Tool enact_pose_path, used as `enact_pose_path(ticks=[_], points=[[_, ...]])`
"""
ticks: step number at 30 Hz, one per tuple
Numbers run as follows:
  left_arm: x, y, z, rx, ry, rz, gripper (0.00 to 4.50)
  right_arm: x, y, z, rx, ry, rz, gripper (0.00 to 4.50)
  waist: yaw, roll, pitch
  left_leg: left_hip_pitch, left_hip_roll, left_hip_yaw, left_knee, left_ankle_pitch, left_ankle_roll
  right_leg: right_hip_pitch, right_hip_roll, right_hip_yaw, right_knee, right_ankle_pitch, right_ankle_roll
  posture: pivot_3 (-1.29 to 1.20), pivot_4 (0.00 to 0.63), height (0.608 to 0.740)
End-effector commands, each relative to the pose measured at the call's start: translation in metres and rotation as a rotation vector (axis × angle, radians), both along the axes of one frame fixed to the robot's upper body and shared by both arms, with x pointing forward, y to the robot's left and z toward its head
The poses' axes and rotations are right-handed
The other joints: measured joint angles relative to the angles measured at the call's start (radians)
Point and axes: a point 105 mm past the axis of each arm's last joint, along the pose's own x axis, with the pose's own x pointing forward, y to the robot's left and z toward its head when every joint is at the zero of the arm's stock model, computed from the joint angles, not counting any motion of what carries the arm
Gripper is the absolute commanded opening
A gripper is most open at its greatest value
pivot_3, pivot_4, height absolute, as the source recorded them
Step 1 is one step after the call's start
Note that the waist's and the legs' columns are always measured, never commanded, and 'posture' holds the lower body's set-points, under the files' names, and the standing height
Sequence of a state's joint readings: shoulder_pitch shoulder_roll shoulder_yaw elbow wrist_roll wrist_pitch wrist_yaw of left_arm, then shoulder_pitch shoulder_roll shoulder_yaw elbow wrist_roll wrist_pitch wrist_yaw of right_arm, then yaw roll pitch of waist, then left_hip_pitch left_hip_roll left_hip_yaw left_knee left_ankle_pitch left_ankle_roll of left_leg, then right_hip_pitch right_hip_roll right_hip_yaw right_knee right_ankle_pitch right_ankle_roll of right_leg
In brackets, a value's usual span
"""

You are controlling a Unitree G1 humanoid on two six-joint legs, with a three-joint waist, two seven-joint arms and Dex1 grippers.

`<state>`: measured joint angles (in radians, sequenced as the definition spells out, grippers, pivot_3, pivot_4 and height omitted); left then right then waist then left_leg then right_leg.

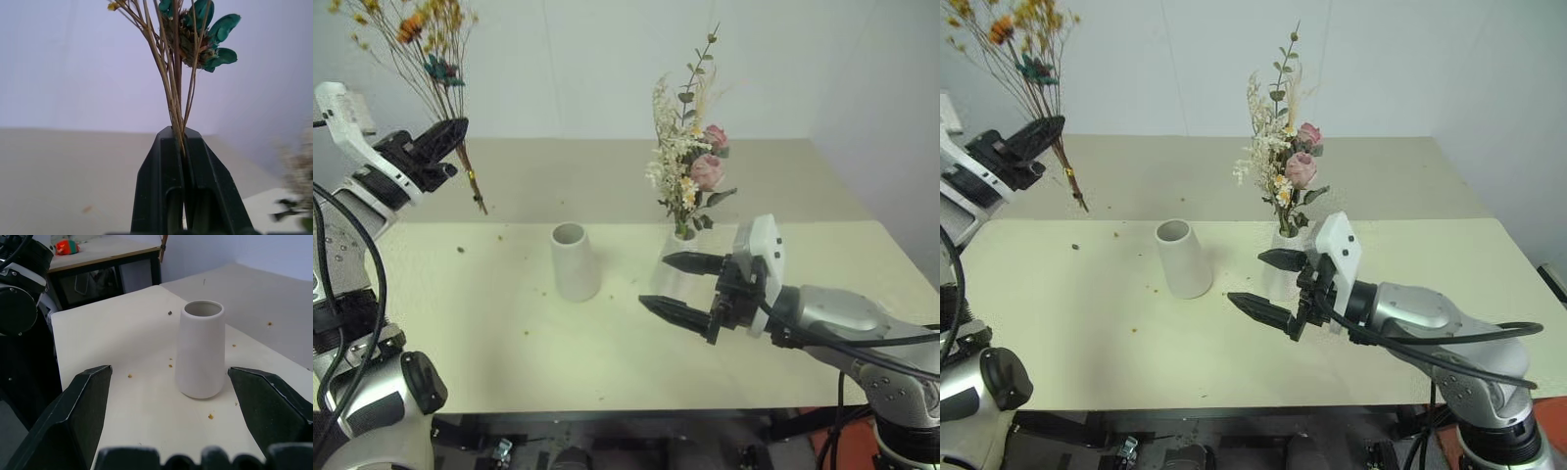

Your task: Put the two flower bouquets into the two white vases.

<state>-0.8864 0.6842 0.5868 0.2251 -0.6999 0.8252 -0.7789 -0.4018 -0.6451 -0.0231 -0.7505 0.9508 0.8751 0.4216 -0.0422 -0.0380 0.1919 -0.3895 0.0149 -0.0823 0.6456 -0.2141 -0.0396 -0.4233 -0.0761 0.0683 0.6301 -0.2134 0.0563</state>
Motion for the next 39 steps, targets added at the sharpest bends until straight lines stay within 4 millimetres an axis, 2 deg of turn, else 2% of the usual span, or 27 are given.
enact_pose_path(ticks=[1, 8, 14, 18, 26, 28, 34, 39], points=[[-0.017, -0.017, 0.019, 0.048, -0.181, -0.23, 0.03, -0.005, 0.0, 0.01, 0.021, -0.094, -0.028, 4.5, 0.002, 0.0, 0.0, 0.0, 0.0, 0.0, 0.0, 0.0, 0.0, 0.0, 0.0, 0.0, 0.0, 0.0, 0.0, 0.0, 0.15, 0.74], [-0.009, -0.032, 0.032, -0.006, -0.29, -0.549, 0.03, -0.005, -0.003, 0.006, 0.006, -0.124, -0.062, 4.5, 0.002, -0.001, 0.0, -0.001, 0.0, 0.0, 0.0, 0.0, 0.0, 0.0, 0.0, 0.0, -0.001, 0.0, 0.0, 0.0, 0.15, 0.74], [0.002, -0.056, 0.02, -0.022, -0.282, -0.726, 0.03, -0.004, -0.003, 0.004, 0.005, -0.142, -0.096, 4.5, -0.004, -0.001, 0.0, -0.001, 0.0, 0.0, 0.0, 0.0, 0.0, 0.0, 0.001, 0.0, 0.0, 0.0, 0.0, 0.0, 0.15, 0.74], [0.012, -0.07, 0.003, 0.016, -0.23, -0.734, 0.03, -0.004, -0.003, 0.004, 0.01, -0.157, -0.118, 4.5, -0.004, -0.001, 0.0, -0.001, 0.0, 0.0, 0.0, 0.0, 0.0, 0.0, 0.001, 0.0, 0.0, 0.0, 0.0, 0.0, 0.15, 0.74], [0.027, -0.084, -0.014, 0.049, -0.199, -0.699, 0.03, -0.005, -0.006, 0.001, 0.02, -0.158, -0.161, 4.5, -0.001, -0.001, 0.0, -0.002, 0.0, 0.0, 0.0, 0.0, 0.0, -0.001, 0.001, 0.0, 0.0, 0.0, 0.0, 0.0, 0.15, 0.74], [0.03, -0.089, -0.023, 0.108, -0.189, -0.684, 0.03, -0.005, -0.007, 0.001, 0.019, -0.159, -0.168, 4.5, -0.001, -0.001, 0.0, -0.002, 0.0, 0.0, 0.0, 0.0, 0.0, -0.001, 0.001, 0.0, 0.0, 0.0, 0.0, 0.0, 0.15, 0.74], [0.034, -0.092, -0.04, 0.163, -0.147, -0.67, 0.03, -0.004, -0.008, -0.001, 0.011, -0.159, -0.18, 4.5, -0.003, -0.001, 0.0, -0.002, 0.0, 0.0, 0.0, 0.0, 0.0, -0.001, 0.001, 0.0, 0.0, 0.0, 0.0, 0.0, 0.15, 0.74], [0.033, -0.093, -0.045, 0.164, -0.144, -0.676, 0.03, -0.004, -0.008, -0.003, 0.011, -0.157, -0.18, 4.5, -0.002, -0.001, 0.0, -0.002, 0.0, 0.0, 0.0, 0.0, 0.0, -0.001, 0.001, 0.0, 0.0, 0.0, 0.0, 0.0, 0.15, 0.74]])
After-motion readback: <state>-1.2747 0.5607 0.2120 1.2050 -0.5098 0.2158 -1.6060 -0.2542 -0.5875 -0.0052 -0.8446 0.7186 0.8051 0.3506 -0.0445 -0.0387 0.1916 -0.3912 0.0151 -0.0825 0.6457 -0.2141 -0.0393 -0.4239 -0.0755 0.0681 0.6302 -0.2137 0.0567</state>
